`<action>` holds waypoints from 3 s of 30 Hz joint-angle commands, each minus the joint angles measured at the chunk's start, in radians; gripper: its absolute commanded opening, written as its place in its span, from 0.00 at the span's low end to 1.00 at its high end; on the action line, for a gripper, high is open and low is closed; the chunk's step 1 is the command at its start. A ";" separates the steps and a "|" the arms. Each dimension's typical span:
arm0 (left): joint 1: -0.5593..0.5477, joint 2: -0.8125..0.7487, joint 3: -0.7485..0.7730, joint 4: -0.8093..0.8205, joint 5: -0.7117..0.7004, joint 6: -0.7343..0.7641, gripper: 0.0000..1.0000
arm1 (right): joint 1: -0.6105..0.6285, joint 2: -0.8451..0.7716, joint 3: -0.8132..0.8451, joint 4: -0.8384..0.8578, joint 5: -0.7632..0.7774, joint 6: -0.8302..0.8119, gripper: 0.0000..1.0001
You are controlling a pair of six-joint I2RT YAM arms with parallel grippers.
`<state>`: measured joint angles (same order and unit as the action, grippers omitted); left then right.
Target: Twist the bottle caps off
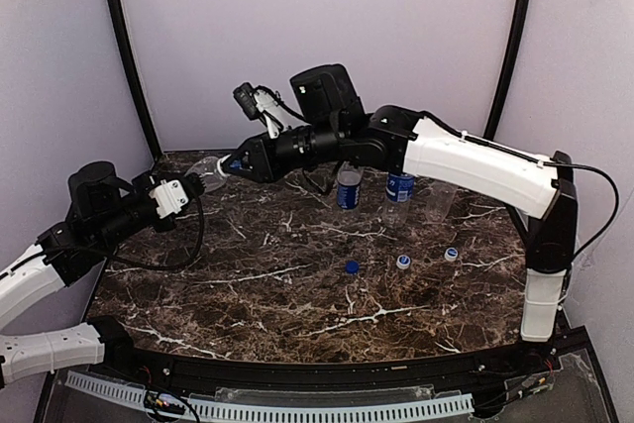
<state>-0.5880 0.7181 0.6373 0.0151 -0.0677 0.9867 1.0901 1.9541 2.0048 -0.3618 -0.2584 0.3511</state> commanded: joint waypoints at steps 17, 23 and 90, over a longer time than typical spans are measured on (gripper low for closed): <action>-0.011 -0.034 0.086 -0.768 0.710 0.002 0.06 | 0.254 -0.285 -0.359 -0.114 0.173 -1.689 0.00; -0.012 -0.045 0.065 -0.690 0.685 -0.074 0.05 | 0.260 -0.289 -0.375 -0.078 0.176 -1.705 0.00; 0.231 -0.203 -0.141 -0.083 0.293 -0.812 0.11 | -0.018 0.535 0.172 -0.583 0.159 -0.219 0.09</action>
<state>-0.3626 0.5220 0.5076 -0.0971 0.2001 0.1867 1.0554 2.4596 2.1624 -0.9161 -0.1291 0.1364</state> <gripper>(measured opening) 0.302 0.258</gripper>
